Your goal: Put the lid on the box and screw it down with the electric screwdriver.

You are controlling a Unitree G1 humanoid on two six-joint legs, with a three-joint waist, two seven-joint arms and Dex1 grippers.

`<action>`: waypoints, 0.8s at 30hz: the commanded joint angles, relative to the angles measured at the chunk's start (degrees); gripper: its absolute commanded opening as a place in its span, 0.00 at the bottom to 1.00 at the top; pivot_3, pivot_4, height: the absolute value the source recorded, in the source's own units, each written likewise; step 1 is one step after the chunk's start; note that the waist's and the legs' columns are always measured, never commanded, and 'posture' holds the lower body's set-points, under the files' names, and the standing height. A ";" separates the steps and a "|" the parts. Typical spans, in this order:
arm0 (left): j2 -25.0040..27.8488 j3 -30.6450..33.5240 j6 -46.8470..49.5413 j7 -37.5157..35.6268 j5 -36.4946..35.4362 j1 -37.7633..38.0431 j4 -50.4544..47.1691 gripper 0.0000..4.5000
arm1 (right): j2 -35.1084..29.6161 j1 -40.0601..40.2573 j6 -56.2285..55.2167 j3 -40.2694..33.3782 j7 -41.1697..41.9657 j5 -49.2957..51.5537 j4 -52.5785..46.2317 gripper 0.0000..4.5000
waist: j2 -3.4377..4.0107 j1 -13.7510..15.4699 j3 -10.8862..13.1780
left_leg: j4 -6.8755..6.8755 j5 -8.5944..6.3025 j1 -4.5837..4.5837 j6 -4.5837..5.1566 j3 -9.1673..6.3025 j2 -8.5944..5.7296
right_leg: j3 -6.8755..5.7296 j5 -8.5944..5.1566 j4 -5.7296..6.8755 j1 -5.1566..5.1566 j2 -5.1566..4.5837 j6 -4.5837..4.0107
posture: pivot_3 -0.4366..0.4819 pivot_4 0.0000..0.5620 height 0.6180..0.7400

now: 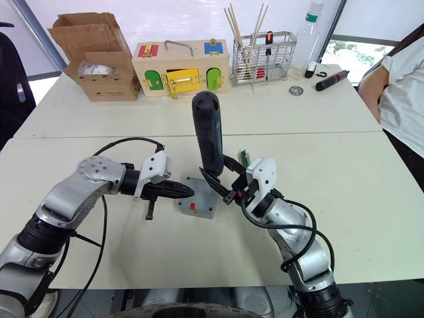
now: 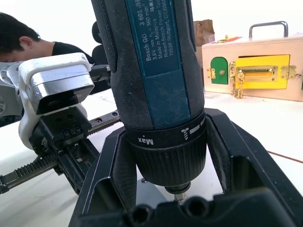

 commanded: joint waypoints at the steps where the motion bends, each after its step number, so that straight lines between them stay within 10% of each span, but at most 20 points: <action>1: 0.21 -0.65 0.41 0.18 1.15 0.19 0.53 0.00 | -1.01 4.23 4.90 5.13 2.55 -0.94 7.33 0.39 | -0.03 0.00 -0.04 | 0.00 0.00 0.00 0.00 0.00 0.00 | 0.00 0.00 0.00 0.00 0.00 0.00 | 0.48 0.27 1.00; 24: -0.02 -0.66 -0.03 0.16 1.58 0.05 1.15 0.00 | -1.32 2.35 4.65 3.11 3.69 4.15 -2.91 0.39 | -0.01 0.05 -0.06 | -0.06 0.00 -0.10 0.00 0.00 0.02 | 0.01 -0.01 -0.06 -0.09 -0.01 -0.03 | 0.48 0.27 1.00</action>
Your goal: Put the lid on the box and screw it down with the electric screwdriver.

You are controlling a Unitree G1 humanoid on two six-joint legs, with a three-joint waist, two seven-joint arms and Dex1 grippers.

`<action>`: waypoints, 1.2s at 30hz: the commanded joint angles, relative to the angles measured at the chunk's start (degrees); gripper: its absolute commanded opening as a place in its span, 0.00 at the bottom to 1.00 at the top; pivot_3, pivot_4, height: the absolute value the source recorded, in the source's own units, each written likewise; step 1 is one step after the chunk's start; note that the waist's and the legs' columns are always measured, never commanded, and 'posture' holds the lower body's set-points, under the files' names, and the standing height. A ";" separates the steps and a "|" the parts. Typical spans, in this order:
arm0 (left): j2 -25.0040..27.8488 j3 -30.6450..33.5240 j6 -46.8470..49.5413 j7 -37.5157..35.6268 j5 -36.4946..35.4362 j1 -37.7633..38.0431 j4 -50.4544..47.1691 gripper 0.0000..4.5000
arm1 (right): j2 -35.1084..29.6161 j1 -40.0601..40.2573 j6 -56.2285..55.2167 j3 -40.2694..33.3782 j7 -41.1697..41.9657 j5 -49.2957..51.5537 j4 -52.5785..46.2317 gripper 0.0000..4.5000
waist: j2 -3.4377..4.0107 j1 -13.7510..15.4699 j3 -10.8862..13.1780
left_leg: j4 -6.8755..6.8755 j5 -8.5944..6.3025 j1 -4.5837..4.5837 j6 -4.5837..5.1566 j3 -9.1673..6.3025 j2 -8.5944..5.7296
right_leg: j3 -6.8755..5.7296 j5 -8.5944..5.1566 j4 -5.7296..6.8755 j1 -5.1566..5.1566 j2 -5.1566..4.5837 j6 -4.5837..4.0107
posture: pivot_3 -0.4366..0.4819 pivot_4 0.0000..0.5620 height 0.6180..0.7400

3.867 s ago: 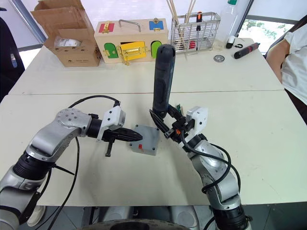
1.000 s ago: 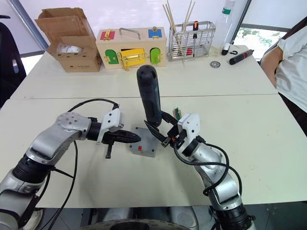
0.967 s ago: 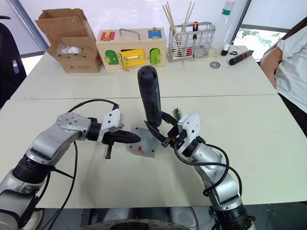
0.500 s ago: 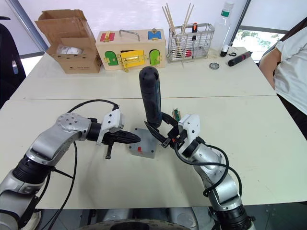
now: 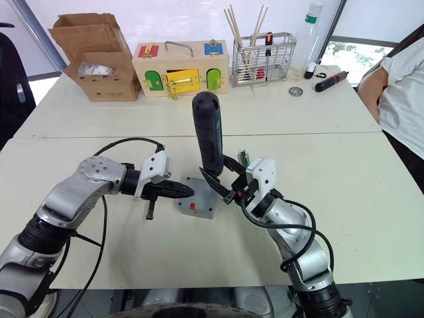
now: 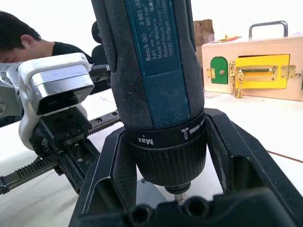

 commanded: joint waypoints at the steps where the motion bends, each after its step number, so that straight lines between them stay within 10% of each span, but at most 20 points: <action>1: 0.21 -0.71 0.23 0.23 1.38 0.09 0.81 0.00 | -1.18 2.38 5.22 3.67 3.18 3.89 -3.68 0.39 | 0.02 -0.02 0.01 | 0.00 0.00 -0.05 0.00 0.00 0.00 | 0.00 0.00 0.00 -0.05 0.00 0.00 | 0.48 0.27 1.00; 36: 2.10 -5.49 -4.64 -2.64 6.44 1.69 2.44 0.00 | 0.97 6.40 -2.80 2.81 -3.72 -3.19 -4.05 0.39 | 0.08 0.20 0.08 | -0.25 0.01 -0.13 -0.02 0.02 0.07 | -0.01 -0.09 -0.01 -0.24 0.04 -0.17 | 0.48 0.27 1.00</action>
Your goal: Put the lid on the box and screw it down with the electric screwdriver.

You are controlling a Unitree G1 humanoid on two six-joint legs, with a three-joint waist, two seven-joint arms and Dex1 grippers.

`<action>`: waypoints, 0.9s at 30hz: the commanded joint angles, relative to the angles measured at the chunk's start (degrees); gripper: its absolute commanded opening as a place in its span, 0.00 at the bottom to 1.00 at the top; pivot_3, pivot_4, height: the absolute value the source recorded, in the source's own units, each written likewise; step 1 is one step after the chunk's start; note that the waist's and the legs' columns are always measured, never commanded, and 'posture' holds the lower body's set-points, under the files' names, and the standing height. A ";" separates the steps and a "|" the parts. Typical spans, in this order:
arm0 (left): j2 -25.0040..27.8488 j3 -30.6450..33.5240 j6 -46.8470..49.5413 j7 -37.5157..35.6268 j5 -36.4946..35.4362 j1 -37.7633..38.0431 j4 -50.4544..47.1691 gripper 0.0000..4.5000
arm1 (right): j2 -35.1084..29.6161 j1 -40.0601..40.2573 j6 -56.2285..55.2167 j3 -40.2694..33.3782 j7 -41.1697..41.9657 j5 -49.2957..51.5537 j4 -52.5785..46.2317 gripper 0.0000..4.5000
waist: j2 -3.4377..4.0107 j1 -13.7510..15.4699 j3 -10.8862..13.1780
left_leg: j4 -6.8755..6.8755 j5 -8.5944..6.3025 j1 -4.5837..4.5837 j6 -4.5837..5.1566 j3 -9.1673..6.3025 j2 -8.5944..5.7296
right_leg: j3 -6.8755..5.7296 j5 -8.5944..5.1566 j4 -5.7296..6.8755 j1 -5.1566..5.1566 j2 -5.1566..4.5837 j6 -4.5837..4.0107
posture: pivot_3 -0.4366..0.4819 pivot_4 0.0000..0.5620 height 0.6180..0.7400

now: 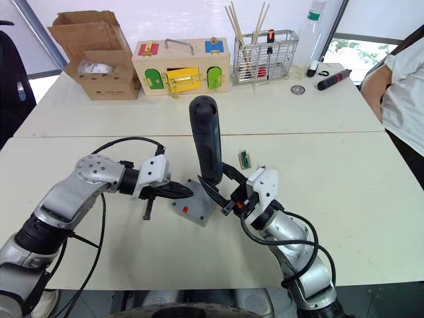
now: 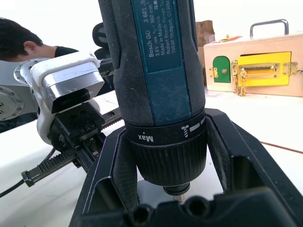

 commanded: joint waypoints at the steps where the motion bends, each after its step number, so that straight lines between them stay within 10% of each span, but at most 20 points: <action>1: 0.60 -3.76 1.39 -0.47 3.31 1.74 2.34 0.00 | 0.52 0.61 -0.04 0.46 -0.57 -0.88 0.22 0.39 | 0.00 0.00 0.00 | 0.00 0.00 0.00 0.00 0.00 0.00 | 0.00 0.00 0.00 0.00 0.00 0.00 | 0.48 0.27 1.00; 27: 0.23 -4.16 2.24 0.21 4.64 1.46 2.67 0.00 | -3.58 2.40 5.28 2.32 1.36 -3.60 9.89 0.39 | -0.01 -0.01 -0.46 | -0.62 0.00 0.94 0.01 -0.03 0.00 | -0.02 0.00 -0.85 0.86 -0.03 -0.02 | 0.48 0.27 1.00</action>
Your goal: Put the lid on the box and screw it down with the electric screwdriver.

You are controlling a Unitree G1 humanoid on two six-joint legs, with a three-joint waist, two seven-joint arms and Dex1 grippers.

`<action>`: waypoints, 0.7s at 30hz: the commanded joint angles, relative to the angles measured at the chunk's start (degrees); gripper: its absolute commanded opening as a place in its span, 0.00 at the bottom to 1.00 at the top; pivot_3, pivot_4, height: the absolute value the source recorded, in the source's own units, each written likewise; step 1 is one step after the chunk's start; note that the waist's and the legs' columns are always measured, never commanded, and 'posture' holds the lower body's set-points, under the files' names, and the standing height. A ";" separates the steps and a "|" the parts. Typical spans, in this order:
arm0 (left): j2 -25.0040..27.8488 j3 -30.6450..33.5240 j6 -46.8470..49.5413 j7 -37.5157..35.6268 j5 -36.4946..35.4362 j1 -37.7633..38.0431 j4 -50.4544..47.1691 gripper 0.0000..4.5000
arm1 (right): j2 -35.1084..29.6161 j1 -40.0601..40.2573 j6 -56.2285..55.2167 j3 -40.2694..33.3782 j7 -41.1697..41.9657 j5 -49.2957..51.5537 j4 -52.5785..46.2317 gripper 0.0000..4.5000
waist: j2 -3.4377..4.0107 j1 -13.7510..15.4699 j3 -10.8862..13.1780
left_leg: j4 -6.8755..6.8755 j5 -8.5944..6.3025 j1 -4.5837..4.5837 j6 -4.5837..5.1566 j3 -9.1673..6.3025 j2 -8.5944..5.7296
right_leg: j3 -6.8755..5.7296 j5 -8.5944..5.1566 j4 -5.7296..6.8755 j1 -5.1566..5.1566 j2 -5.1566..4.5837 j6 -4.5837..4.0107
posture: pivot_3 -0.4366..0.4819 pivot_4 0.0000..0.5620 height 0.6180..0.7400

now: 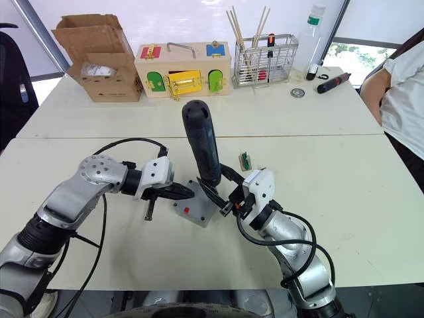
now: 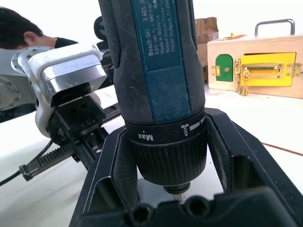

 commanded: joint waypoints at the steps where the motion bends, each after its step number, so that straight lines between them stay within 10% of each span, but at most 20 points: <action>1: 0.61 -2.93 2.09 0.12 2.88 1.71 2.62 0.00 | -2.15 2.91 4.52 0.95 0.89 -2.09 8.16 0.39 | 0.01 -0.01 -0.03 | -0.04 0.00 0.07 0.00 0.00 0.00 | 0.00 -0.01 -0.02 0.26 0.00 0.00 | 0.48 0.27 1.00; 21: -0.04 -4.14 0.05 0.92 4.34 1.99 4.06 0.00 | 0.73 -1.02 2.90 -4.47 -4.34 2.22 -11.39 0.39 | 0.42 0.35 0.36 | -0.03 0.01 -0.30 -0.04 -0.01 -0.03 | 0.00 0.00 -0.08 -0.04 -0.09 -0.01 | 0.48 0.27 1.00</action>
